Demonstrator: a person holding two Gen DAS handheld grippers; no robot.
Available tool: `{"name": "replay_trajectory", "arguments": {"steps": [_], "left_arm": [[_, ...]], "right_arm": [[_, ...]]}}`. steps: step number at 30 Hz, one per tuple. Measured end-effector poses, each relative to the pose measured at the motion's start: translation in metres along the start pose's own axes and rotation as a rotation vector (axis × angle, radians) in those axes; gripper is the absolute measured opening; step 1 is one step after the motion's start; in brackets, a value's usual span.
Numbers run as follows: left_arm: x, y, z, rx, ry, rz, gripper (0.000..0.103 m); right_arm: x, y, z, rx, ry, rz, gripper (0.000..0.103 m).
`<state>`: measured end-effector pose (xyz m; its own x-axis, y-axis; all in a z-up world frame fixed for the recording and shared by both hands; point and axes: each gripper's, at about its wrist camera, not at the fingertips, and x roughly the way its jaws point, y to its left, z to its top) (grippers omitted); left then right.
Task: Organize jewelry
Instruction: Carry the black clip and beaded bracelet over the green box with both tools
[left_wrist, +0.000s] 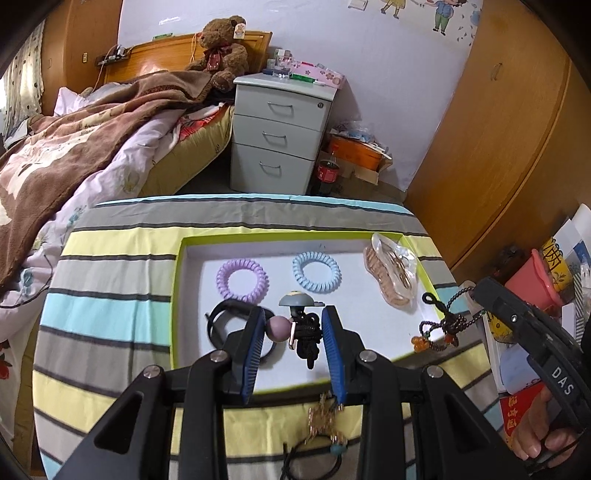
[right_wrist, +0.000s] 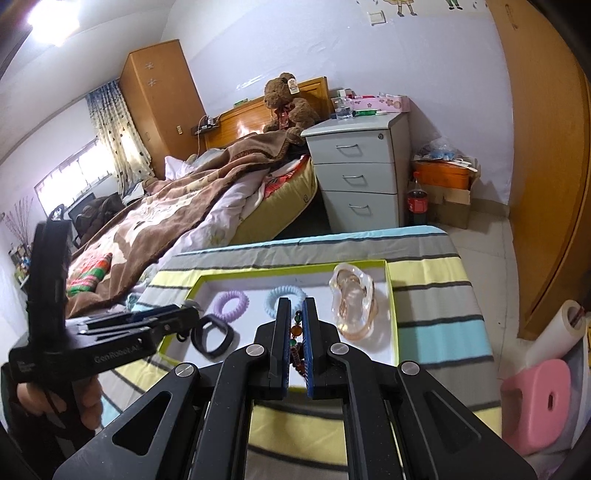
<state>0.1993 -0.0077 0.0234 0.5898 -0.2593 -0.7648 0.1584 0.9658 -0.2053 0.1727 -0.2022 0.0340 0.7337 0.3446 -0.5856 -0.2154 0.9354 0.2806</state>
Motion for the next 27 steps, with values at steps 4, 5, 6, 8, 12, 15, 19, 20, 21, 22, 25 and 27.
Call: {"name": "replay_trajectory", "arguments": {"steps": [4,5,6,8,12,15,19,20,21,22,25,27], "left_arm": [[0.015,-0.003,0.007,0.003,0.015,0.004,0.033],[0.019,-0.004,0.008,0.004,0.021,0.001,0.033],[0.023,-0.004,0.009,0.002,0.028,0.0,0.033],[0.031,-0.005,0.011,0.004,0.038,0.0,0.033],[0.044,-0.01,0.01,0.016,0.064,-0.004,0.033],[0.053,-0.013,0.009,0.018,0.08,-0.001,0.033],[0.064,-0.014,0.007,0.022,0.103,0.004,0.033],[0.066,-0.015,0.006,0.021,0.107,0.004,0.033],[0.068,-0.015,0.006,0.021,0.109,0.004,0.033],[0.069,-0.015,0.005,0.021,0.112,0.005,0.033],[0.073,-0.017,0.004,0.024,0.12,0.009,0.033],[0.075,-0.018,0.003,0.024,0.126,0.01,0.033]], "right_arm": [[0.012,-0.005,0.003,0.002,0.016,-0.003,0.006],[0.016,-0.007,0.004,0.005,0.022,-0.004,0.006],[0.018,-0.008,0.004,0.006,0.026,-0.002,0.006],[0.024,-0.011,0.002,0.01,0.039,-0.001,0.006],[0.031,-0.017,-0.003,0.019,0.058,0.002,0.006],[0.034,-0.025,-0.008,0.034,0.071,-0.002,0.006],[0.037,-0.034,-0.013,0.052,0.084,-0.01,0.006],[0.038,-0.036,-0.014,0.055,0.086,-0.012,0.006],[0.038,-0.038,-0.015,0.058,0.088,-0.015,0.006],[0.039,-0.04,-0.016,0.06,0.092,-0.016,0.006],[0.041,-0.042,-0.019,0.055,0.102,-0.026,0.006],[0.042,-0.045,-0.021,0.056,0.109,-0.029,0.006]]}}
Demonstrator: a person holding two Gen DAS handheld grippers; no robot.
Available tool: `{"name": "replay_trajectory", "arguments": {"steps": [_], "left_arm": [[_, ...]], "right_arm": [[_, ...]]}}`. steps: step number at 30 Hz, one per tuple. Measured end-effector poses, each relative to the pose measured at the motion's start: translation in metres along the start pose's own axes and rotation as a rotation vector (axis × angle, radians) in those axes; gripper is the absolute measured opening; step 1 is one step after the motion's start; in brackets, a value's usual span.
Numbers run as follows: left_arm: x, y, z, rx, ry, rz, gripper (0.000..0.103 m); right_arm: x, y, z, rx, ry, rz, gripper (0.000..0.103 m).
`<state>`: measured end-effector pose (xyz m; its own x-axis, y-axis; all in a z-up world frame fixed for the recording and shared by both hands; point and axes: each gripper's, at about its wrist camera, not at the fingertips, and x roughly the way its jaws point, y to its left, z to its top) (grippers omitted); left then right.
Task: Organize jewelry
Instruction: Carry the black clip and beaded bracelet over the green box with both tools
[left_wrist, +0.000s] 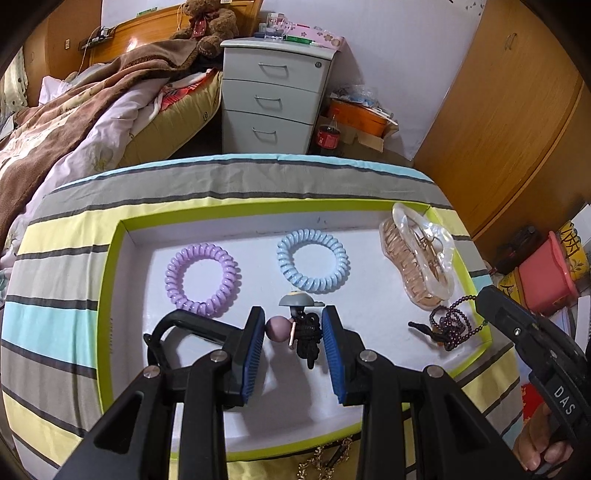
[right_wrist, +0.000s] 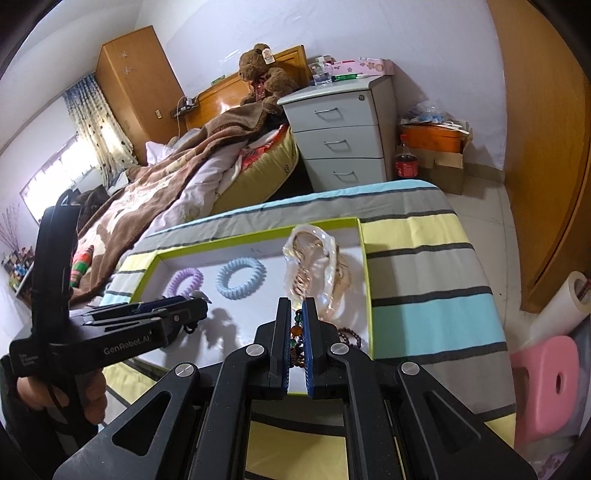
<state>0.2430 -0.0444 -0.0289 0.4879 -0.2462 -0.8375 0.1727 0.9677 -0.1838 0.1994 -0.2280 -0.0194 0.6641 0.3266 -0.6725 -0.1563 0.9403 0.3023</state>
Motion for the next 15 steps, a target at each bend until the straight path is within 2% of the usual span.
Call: {"name": "replay_trajectory", "arguments": {"steps": [15], "left_arm": [[0.011,-0.001,0.0,0.0,0.024,0.021,0.034]], "right_arm": [[0.008,-0.008,-0.008,-0.006,0.03,-0.04,0.006]]}}
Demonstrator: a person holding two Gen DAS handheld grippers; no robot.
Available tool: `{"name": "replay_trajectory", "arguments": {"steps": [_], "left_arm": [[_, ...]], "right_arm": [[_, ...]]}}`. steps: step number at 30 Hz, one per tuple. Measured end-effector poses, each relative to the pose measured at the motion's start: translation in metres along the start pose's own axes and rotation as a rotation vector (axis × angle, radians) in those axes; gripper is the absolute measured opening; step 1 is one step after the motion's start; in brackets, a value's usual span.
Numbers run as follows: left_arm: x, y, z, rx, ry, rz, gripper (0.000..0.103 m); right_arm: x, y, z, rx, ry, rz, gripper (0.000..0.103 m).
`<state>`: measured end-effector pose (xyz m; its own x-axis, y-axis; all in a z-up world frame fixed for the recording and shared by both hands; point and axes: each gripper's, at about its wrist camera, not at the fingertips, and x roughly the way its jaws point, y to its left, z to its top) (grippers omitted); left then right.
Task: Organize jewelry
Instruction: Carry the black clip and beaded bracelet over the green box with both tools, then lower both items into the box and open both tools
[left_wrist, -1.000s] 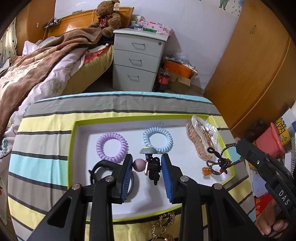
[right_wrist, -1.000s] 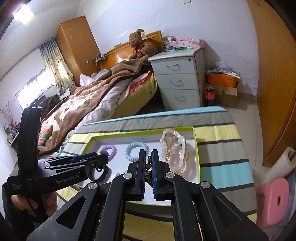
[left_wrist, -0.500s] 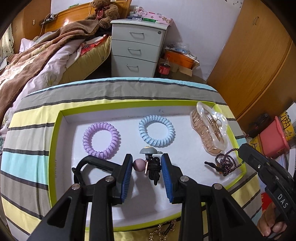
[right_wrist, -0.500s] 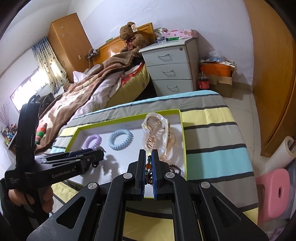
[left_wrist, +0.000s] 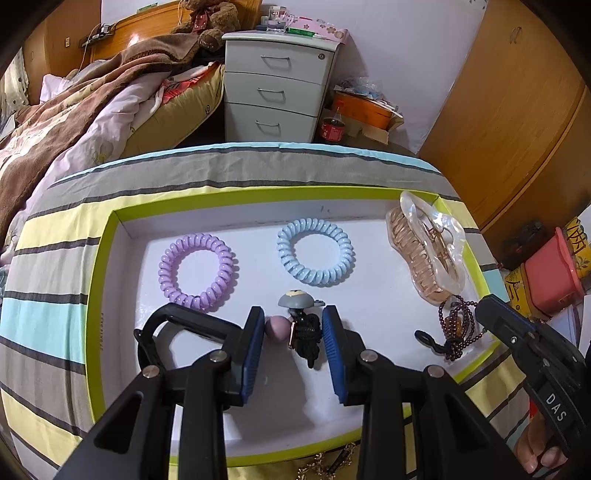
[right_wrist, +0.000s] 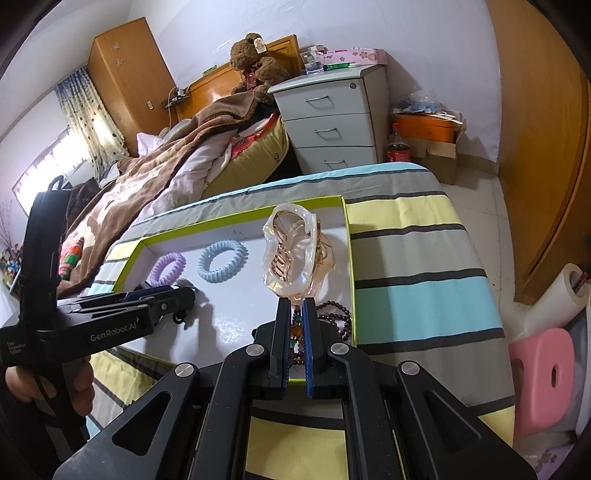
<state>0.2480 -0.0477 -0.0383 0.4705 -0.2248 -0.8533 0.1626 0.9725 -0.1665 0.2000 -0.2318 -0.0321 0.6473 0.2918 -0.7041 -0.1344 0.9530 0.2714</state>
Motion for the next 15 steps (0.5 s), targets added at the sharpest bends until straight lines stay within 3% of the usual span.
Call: {"name": "replay_trajectory", "arguments": {"steps": [15], "left_arm": [[0.001,0.0,-0.0008,-0.001,0.01,-0.003,0.035]], "right_arm": [[0.0015,-0.002,-0.0022,-0.003,0.008,-0.029,0.006]]}}
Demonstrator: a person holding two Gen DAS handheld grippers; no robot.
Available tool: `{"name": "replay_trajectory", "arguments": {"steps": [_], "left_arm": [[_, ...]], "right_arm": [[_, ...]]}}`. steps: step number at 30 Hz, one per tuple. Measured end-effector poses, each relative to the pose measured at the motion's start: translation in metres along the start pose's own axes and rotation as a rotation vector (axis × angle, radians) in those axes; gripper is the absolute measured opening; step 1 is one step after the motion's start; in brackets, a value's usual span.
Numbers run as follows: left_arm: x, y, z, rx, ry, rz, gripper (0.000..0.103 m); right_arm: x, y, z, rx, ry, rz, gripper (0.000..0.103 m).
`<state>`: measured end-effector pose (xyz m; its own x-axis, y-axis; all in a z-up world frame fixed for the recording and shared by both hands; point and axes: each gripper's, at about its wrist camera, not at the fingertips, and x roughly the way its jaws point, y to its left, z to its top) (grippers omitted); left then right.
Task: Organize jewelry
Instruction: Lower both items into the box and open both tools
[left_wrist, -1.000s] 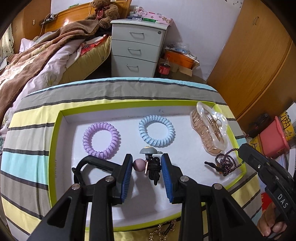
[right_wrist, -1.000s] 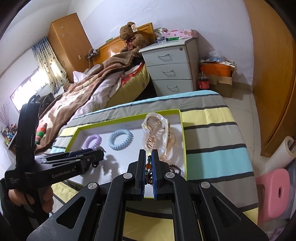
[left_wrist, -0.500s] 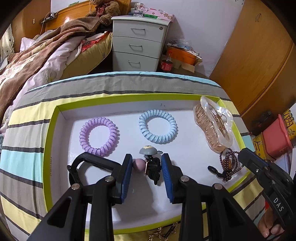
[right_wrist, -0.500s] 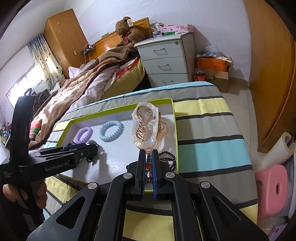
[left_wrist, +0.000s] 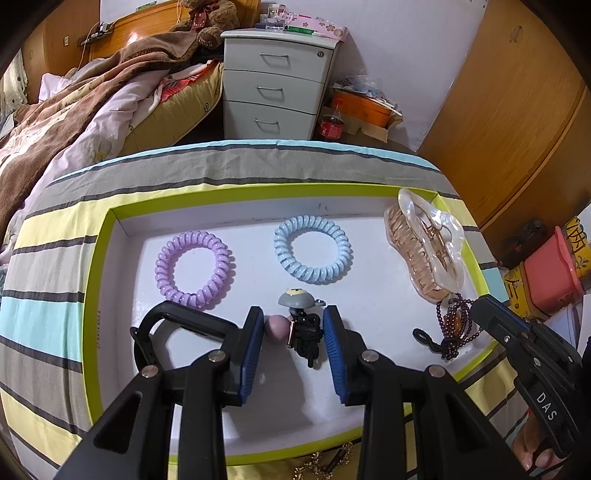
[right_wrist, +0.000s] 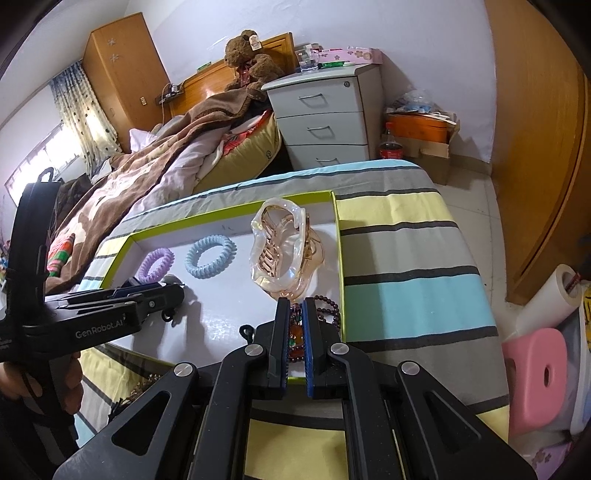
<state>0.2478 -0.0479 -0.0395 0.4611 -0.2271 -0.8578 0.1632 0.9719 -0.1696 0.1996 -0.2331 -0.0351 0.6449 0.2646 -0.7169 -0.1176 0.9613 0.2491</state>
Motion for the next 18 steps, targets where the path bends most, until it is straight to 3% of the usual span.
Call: {"name": "replay_trajectory", "arguments": {"steps": [11,18], "left_arm": [[-0.003,-0.006,-0.003,0.008,-0.001,0.005,0.042],[-0.011,-0.006,-0.005,0.016,-0.015,0.008,0.046]], "right_arm": [[-0.002,0.006,-0.002,-0.027,0.001,-0.013,0.014],[-0.006,0.01,-0.003,-0.04,-0.008,-0.015,0.036]]}}
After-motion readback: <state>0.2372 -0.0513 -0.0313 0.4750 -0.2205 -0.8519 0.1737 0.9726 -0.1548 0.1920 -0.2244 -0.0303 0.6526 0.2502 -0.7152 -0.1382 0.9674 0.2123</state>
